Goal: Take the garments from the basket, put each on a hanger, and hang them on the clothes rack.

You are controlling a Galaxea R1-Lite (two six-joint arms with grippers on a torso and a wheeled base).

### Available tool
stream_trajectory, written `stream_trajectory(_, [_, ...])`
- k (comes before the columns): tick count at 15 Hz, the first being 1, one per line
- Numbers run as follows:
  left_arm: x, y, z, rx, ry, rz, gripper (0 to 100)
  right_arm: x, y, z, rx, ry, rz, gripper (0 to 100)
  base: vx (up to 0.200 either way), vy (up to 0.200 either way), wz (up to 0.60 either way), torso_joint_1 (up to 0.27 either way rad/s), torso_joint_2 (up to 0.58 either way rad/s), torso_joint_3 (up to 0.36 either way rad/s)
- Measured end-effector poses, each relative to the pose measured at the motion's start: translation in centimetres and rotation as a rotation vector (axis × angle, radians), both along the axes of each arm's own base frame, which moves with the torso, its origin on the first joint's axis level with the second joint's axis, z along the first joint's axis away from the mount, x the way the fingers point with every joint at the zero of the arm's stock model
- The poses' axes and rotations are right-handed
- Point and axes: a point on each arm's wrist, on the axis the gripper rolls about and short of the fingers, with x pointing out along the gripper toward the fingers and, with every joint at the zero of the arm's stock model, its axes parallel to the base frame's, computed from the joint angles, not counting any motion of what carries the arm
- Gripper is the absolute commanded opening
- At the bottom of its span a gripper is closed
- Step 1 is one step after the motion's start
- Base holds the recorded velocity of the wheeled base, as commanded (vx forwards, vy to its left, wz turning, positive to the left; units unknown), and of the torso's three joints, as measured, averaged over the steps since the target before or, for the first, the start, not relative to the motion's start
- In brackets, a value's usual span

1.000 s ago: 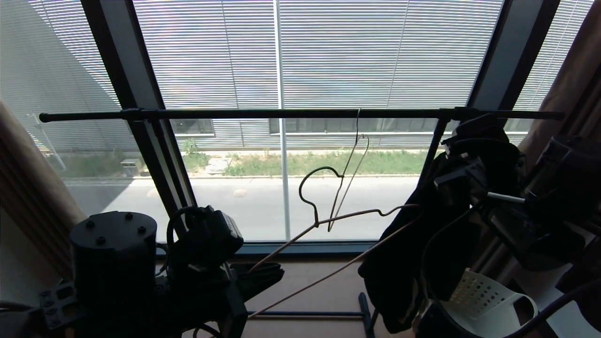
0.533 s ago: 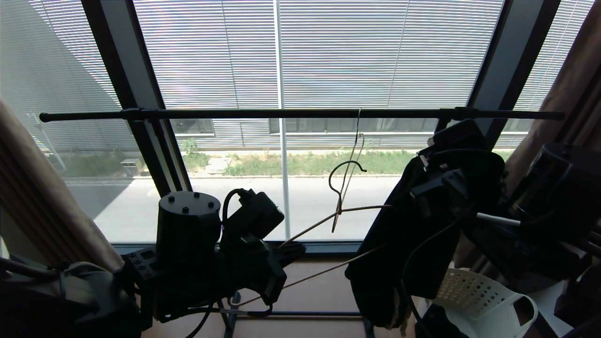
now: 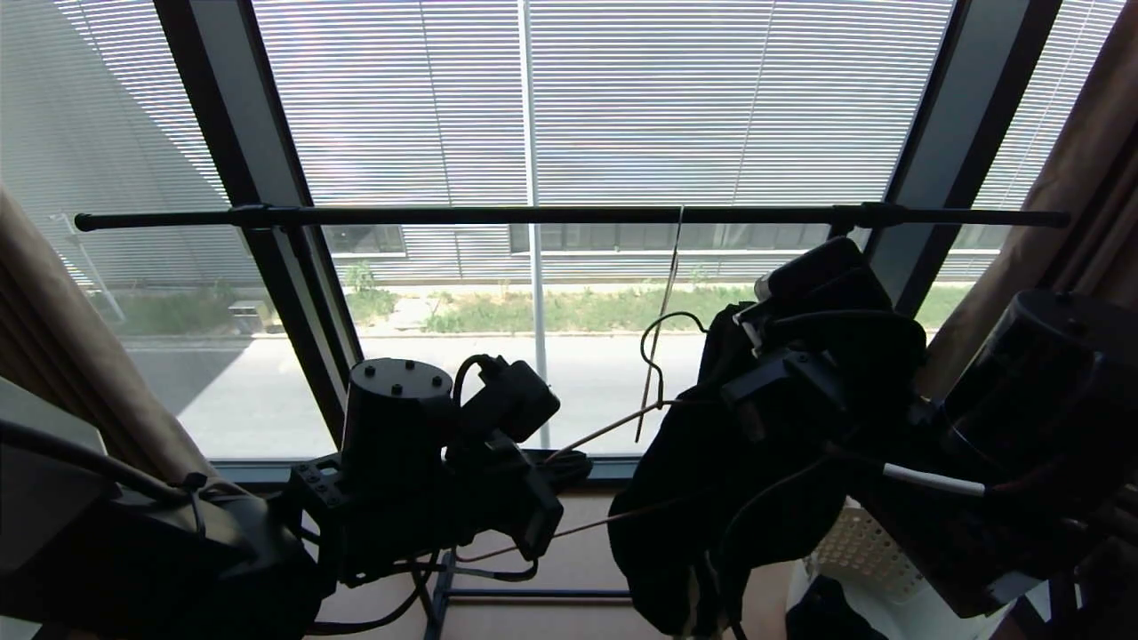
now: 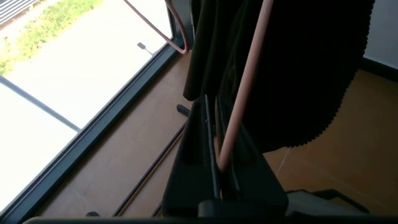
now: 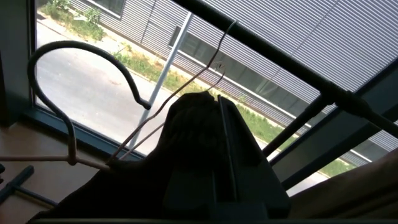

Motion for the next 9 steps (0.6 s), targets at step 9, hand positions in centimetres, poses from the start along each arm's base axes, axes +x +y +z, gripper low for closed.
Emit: stream_trajectory(9, [-0.3,0.4,0.5,-0.168,-0.085,0.028,0,0.5,0.9,-1.3,0.007,0.034,-0.042,0,0.000,0.000,0.00,0.000,0.00,0.000])
